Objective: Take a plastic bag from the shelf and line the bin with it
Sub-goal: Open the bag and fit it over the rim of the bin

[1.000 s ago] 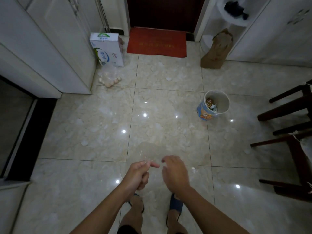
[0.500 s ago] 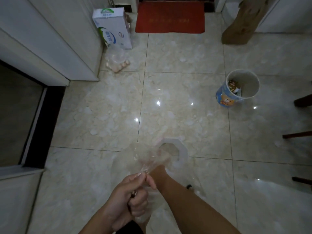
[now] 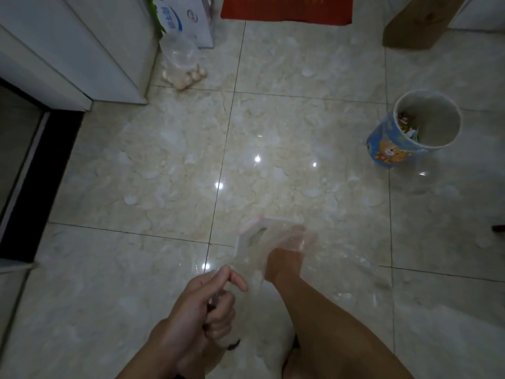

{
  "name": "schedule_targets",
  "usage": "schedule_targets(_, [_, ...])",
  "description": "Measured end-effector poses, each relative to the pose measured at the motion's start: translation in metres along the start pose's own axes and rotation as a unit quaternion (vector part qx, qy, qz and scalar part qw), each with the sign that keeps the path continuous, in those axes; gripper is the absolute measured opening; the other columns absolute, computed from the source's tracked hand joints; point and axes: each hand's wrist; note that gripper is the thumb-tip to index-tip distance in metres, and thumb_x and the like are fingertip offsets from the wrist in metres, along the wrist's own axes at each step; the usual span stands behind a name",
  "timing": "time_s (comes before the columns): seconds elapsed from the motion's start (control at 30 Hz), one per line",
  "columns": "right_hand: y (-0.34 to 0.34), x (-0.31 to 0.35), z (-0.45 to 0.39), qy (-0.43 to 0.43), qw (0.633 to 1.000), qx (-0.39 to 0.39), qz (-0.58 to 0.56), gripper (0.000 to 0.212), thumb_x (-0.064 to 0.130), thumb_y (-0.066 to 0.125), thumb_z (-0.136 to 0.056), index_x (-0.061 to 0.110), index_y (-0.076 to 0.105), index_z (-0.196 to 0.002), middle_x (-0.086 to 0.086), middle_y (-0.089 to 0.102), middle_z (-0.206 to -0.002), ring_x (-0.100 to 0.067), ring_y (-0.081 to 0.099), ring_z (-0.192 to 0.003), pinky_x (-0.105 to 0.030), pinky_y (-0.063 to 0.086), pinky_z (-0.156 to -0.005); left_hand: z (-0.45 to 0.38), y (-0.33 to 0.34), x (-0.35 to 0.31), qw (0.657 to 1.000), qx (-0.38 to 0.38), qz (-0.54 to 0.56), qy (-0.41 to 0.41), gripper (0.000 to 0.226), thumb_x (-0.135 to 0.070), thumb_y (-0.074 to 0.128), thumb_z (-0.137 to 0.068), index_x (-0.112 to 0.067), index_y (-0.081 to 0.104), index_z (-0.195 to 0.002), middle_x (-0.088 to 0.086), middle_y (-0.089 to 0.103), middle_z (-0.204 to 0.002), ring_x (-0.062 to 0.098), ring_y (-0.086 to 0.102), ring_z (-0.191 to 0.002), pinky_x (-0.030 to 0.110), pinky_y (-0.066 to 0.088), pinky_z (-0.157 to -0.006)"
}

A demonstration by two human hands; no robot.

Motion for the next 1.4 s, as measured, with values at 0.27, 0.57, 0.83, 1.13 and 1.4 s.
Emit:
schedule_targets(0.27, [0.083,0.009,-0.077,-0.184,0.975,0.091,0.082,0.130,0.077,0.064,-0.062,0.024,-0.010,-0.154,-0.012,-0.005,-0.165,-0.039,-0.004,-0.149,-0.065,0.000,-0.113,-0.065,-0.034,0.027,0.983,-0.026,-0.157,0.096,0.031,-0.033,0.051,-0.093,-0.009,0.068,-0.101,0.014,0.050,-0.041,0.016,0.037,-0.026,0.015,0.031,-0.034])
schedule_targets(0.57, [0.126,0.007,-0.149,-0.176,0.972,0.043,0.149,0.140,0.065,0.077,-0.061,0.015,-0.017,-0.152,-0.016,-0.008,-0.164,-0.038,0.000,-0.149,-0.064,0.004,-0.115,-0.131,-0.079,0.067,0.882,-0.366,-0.255,0.149,0.054,-0.016,0.068,-0.086,-0.030,0.041,-0.131,0.001,0.071,-0.092,0.014,0.068,-0.066,0.029,0.052,-0.056])
schedule_targets(0.83, [0.170,0.016,-0.189,-0.171,0.967,0.066,-0.178,0.022,0.026,0.055,-0.092,0.025,0.056,-0.114,-0.004,0.062,-0.124,-0.007,0.065,-0.091,-0.010,0.052,-0.061,-0.191,-0.072,0.121,0.508,-0.030,-0.773,0.379,0.028,-0.012,0.046,-0.068,-0.013,0.070,-0.082,0.002,0.068,-0.079,0.026,0.059,-0.087,0.037,0.039,-0.092])
schedule_targets(1.13, [0.117,0.010,-0.165,-0.235,0.949,0.192,0.081,0.050,0.022,0.051,-0.097,0.002,0.042,-0.142,-0.021,0.045,-0.147,-0.035,0.045,-0.133,-0.044,0.035,-0.110,-0.213,-0.101,0.121,0.448,-0.050,-0.873,0.186,0.066,-0.069,0.031,-0.083,-0.019,0.071,-0.102,0.001,0.073,-0.091,0.022,0.056,-0.091,0.039,0.033,-0.094])
schedule_targets(1.4, [0.055,-0.025,-0.091,-0.238,0.942,0.210,0.106,0.019,0.009,0.048,-0.096,0.000,0.065,-0.093,-0.015,0.062,-0.093,-0.028,0.053,-0.089,-0.032,0.044,-0.071,-0.191,-0.088,0.115,0.507,0.099,-0.837,0.178,0.059,-0.066,0.052,-0.079,-0.016,0.071,-0.105,0.005,0.072,-0.090,0.024,0.064,-0.087,0.036,0.049,-0.083])
Point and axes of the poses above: each hand's wrist, its own z-axis away from the middle knuckle, its own y-axis out of the palm, x = y × z
